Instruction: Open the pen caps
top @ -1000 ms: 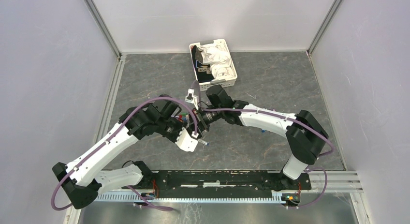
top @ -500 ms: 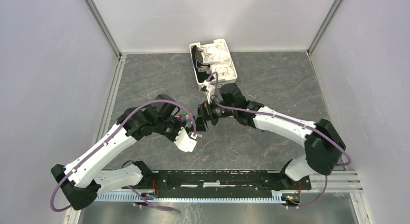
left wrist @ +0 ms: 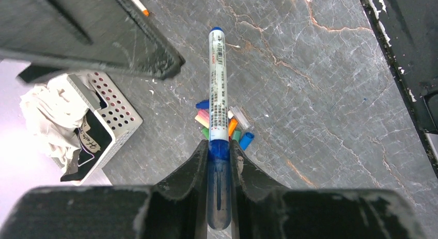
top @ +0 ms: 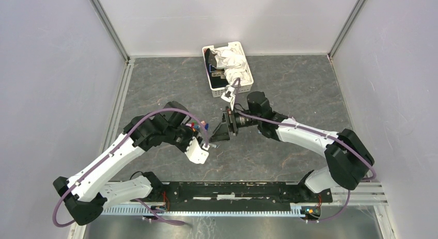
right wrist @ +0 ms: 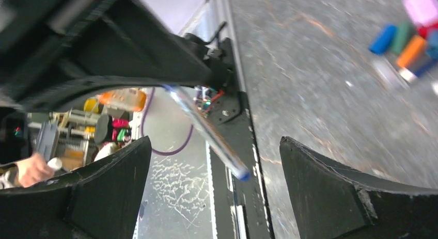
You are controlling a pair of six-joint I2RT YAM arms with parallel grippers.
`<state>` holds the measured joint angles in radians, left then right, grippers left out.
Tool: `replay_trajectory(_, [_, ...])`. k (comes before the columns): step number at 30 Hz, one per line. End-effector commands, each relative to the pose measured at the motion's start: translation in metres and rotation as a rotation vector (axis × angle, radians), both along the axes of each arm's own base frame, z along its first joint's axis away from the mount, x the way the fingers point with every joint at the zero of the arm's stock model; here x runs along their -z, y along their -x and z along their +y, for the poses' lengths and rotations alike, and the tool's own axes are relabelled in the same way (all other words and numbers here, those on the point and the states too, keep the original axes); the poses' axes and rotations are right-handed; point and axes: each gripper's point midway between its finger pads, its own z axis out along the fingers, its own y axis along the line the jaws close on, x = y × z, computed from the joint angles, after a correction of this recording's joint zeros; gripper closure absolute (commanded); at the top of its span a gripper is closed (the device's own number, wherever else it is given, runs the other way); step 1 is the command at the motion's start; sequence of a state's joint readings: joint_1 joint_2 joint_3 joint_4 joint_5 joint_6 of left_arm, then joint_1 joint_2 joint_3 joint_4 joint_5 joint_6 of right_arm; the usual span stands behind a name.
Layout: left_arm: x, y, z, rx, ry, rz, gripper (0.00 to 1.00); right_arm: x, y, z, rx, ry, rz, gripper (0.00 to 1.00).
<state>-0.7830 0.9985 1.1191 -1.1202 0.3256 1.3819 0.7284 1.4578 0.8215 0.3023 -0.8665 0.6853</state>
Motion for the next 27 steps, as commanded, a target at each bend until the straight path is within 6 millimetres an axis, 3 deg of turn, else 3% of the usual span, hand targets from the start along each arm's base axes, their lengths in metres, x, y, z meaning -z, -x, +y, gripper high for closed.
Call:
replay_trajectory(1, [-0.016,0.001,-0.012,0.042,0.057,-0.014,0.98,-0.048,0.021,0.025,-0.181,-0.143,-0.138,0.02])
replay_trajectory(5, [-0.021,0.003,-0.016,0.038,0.073,0.011,0.98,-0.047,0.033,0.044,-0.252,-0.155,-0.125,0.07])
replay_trajectory(8, [-0.022,0.003,-0.016,0.036,0.077,0.010,0.98,-0.048,0.040,0.053,-0.286,-0.154,-0.111,0.19])
replay_trajectory(16, [-0.016,0.002,-0.012,0.036,0.055,0.004,0.98,-0.053,0.055,0.057,-0.331,-0.155,-0.095,0.45])
replay_trajectory(23, [-0.008,-0.002,-0.007,0.043,0.025,-0.034,0.98,-0.059,0.060,0.060,-0.346,-0.152,-0.056,0.75])
replay_trajectory(27, [-0.003,-0.006,-0.004,0.050,0.000,-0.057,0.97,-0.058,0.059,0.063,-0.352,-0.137,-0.034,0.83])
